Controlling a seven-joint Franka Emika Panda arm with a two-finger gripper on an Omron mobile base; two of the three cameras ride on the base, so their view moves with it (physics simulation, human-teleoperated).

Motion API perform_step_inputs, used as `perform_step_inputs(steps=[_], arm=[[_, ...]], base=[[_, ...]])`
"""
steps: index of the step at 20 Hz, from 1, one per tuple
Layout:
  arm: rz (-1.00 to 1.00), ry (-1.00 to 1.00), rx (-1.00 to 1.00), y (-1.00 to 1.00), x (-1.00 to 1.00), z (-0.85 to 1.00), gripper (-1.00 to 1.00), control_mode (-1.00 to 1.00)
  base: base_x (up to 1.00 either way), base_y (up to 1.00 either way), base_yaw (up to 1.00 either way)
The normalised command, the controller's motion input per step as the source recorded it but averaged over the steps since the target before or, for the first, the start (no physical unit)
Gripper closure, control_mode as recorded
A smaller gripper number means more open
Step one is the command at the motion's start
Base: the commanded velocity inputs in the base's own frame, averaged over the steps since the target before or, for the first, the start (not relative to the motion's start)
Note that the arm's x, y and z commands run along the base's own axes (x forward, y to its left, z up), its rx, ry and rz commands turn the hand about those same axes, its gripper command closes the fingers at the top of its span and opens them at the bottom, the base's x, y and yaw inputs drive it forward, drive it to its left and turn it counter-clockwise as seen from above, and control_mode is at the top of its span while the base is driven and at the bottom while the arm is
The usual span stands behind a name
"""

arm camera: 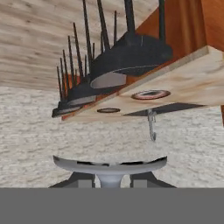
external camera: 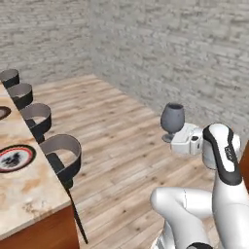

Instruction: Retrieve the wine glasses from the counter and place one next to each plate.

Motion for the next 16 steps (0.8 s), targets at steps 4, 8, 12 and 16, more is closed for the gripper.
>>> perform_step_inputs(steps=[4, 8, 12, 16], arm=[[0.00, 0.00, 0.00, 0.00, 0.00, 0.00, 1.00, 1.00], [0.00, 0.00, 0.00, 0.00, 0.00, 0.00, 1.00, 1.00], [0.00, 0.00, 0.00, 0.00, 0.00, 0.00, 1.00, 1.00], [0.00, 0.00, 0.00, 0.00, 0.00, 0.00, 1.00, 1.00]], base=[[1.00, -0.18, 0.62], [0.99, -0.37, 0.58], [0.86, -0.81, 0.43], [0.85, -0.69, 0.49]])
